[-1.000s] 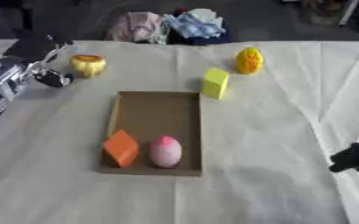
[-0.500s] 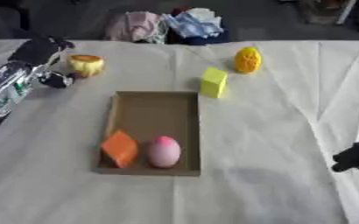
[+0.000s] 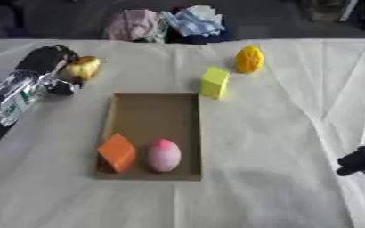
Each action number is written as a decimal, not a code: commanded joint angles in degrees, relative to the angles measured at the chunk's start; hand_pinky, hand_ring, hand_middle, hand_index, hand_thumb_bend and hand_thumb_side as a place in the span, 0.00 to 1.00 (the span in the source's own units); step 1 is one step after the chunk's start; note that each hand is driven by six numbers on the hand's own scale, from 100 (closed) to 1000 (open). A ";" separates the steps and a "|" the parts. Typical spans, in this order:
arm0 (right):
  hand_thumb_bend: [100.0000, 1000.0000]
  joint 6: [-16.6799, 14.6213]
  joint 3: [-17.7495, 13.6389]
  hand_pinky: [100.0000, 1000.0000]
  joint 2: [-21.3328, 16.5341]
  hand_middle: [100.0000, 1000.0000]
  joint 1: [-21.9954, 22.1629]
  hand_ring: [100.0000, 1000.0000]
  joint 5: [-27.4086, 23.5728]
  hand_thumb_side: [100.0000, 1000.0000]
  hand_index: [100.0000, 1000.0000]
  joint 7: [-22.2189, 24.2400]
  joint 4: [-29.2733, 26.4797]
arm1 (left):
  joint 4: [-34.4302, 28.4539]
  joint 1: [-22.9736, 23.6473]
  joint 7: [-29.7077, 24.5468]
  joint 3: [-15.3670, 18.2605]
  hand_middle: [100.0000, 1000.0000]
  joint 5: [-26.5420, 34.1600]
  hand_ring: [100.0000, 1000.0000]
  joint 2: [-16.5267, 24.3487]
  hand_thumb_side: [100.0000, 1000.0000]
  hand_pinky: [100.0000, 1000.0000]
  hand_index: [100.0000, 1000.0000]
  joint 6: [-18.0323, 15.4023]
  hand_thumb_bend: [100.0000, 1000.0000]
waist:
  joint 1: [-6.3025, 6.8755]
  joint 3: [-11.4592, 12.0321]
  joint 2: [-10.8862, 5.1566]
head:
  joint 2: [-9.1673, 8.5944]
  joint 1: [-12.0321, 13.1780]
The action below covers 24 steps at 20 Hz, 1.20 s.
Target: Pick up objects on the table and place them in the box.
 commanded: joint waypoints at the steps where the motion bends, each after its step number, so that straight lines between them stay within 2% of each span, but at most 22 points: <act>1: 0.00 -1.77 -0.20 0.88 -0.87 0.71 -0.74 0.68 0.13 0.63 0.84 1.68 -0.40 | -1.65 -0.69 2.54 0.72 0.31 -1.61 0.36 1.26 0.03 0.49 0.54 0.86 0.18 | -0.38 0.12 -0.36 | -0.58 0.15; 5: 0.00 -1.74 -0.27 0.88 -0.68 0.71 -0.45 0.68 0.13 0.62 0.84 1.68 -0.39 | -5.44 -0.03 5.99 1.56 0.26 -0.94 0.33 1.29 0.03 0.47 0.48 2.11 0.00 | -0.69 0.79 -0.90 | -0.34 -0.25; 12: 0.00 -1.56 -0.59 0.88 -0.45 0.71 0.51 0.68 0.16 0.61 0.84 1.68 -0.43 | -14.60 4.68 8.21 -2.69 0.28 4.56 0.35 3.85 0.05 0.50 0.50 -2.68 0.02 | -1.21 2.99 -2.30 | 0.27 -2.04; 16: 0.00 -1.38 -0.82 0.88 -0.37 0.71 0.83 0.68 0.19 0.61 0.84 1.68 -0.58 | -20.08 8.55 9.11 -5.04 0.30 4.85 0.37 4.16 0.06 0.51 0.52 -6.05 0.03 | -1.25 3.66 -2.76 | 0.34 -3.13; 21: 0.00 -1.17 -0.84 0.88 -0.13 0.71 1.01 0.68 0.19 0.60 0.84 1.68 -0.80 | -26.60 12.08 6.65 -6.40 0.32 3.36 0.39 3.79 0.08 0.53 0.54 -10.06 0.06 | -1.27 4.19 -3.14 | 0.37 -4.31; 24: 0.00 -1.07 -0.88 0.88 0.00 0.71 1.07 0.68 0.19 0.60 0.84 1.68 -0.93 | -30.83 13.50 4.10 -5.91 0.33 2.05 0.40 3.59 0.09 0.54 0.55 -11.75 0.07 | -1.33 4.33 -3.32 | 0.28 -4.76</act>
